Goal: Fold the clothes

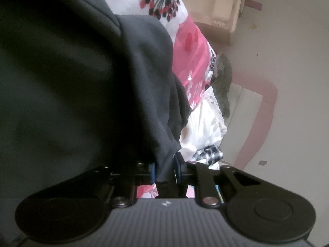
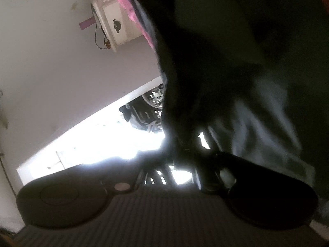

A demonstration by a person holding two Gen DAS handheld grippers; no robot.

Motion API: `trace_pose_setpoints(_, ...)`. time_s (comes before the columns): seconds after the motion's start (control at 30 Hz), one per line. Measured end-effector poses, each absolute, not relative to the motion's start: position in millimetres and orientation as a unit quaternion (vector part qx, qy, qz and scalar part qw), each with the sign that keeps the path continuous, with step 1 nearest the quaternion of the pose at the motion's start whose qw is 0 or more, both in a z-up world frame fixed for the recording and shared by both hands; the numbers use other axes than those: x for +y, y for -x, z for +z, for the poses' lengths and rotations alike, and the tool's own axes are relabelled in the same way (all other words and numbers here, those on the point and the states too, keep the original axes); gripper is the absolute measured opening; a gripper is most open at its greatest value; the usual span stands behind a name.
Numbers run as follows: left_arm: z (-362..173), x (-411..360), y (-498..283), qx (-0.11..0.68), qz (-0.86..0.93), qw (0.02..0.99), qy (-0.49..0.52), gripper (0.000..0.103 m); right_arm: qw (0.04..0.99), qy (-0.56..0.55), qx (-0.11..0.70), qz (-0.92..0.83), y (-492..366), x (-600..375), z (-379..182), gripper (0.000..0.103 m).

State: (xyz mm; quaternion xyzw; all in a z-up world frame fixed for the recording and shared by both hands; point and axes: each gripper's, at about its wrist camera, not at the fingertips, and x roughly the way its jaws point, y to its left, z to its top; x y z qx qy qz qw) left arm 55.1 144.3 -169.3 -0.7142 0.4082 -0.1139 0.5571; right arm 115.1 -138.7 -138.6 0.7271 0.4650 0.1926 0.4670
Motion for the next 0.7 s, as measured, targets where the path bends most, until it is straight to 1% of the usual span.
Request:
trace_pose_setpoints(0.03, -169, 143, -55, 0.411, -0.114, 0.558, 0.712, 0.017, 0.475, -0.72, 0.466, 0.195, -116, -140, -136, 0.006)
trace_pose_setpoints(0.13, -162, 143, -55, 0.414, -0.11, 0.577, 0.695, 0.005, 0.497, -0.692, 0.483, 0.201, -122, -144, -128, 0.008)
trace_pose_setpoints(0.17, -160, 143, -56, 0.415, -0.108, 0.585, 0.689, 0.004, 0.507, -0.68, 0.49, 0.202, -124, -147, -124, 0.012)
trace_pose_setpoints(0.2, -157, 145, -56, 0.416, -0.106, 0.592, 0.682, 0.003, 0.519, -0.666, 0.496, 0.203, -126, -151, -120, 0.02)
trace_pose_setpoints(0.27, -150, 148, -57, 0.417, -0.102, 0.607, 0.669, 0.001, 0.543, -0.644, 0.498, 0.206, -128, -163, -111, 0.031)
trace_pose_setpoints(0.43, -138, 157, -61, 0.428, -0.09, 0.631, 0.641, 0.001, 0.65, -0.573, 0.46, 0.192, -137, -219, -84, 0.035)
trace_pose_setpoints(0.5, -133, 161, -62, 0.431, -0.089, 0.636, 0.634, 0.001, 0.715, -0.515, 0.441, 0.17, -149, -236, -69, 0.041)
trace_pose_setpoints(0.57, -129, 164, -64, 0.432, -0.089, 0.641, 0.628, 0.001, 0.773, -0.449, 0.424, 0.147, -163, -251, -56, 0.042)
trace_pose_setpoints(0.63, -127, 167, -65, 0.434, -0.089, 0.643, 0.624, 0.001, 0.81, -0.386, 0.42, 0.136, -183, -256, -52, 0.042)
trace_pose_setpoints(0.7, -126, 169, -65, 0.439, -0.088, 0.644, 0.62, 0.001, 0.822, -0.352, 0.427, 0.136, -200, -258, -56, 0.042)
